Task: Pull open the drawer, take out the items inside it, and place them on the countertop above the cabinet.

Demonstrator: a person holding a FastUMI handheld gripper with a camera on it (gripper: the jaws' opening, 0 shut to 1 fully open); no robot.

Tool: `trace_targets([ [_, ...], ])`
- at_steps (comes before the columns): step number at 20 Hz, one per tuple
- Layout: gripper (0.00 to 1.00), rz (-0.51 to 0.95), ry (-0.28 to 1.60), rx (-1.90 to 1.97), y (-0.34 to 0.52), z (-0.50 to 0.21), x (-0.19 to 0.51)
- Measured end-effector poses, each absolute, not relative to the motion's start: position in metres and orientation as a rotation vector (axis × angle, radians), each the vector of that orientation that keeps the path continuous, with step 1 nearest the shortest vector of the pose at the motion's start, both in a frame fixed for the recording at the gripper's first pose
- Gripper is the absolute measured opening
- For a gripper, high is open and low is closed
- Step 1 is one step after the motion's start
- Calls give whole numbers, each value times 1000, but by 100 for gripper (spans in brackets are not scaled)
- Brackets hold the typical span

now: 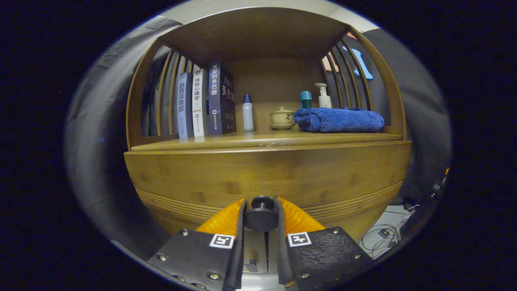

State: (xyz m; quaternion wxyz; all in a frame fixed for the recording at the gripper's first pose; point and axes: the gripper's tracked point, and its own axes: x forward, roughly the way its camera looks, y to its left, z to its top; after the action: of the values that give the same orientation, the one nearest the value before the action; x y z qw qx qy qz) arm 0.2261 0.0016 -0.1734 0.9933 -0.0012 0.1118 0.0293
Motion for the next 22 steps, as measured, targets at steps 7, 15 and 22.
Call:
trace_targets([
  [7, 34, 49, 196, -33, -1, -167, 186],
  [15, 34, 68, 174, -61, -1, -166, 157],
  [22, 34, 61, 165, -35, -2, -164, 139],
])
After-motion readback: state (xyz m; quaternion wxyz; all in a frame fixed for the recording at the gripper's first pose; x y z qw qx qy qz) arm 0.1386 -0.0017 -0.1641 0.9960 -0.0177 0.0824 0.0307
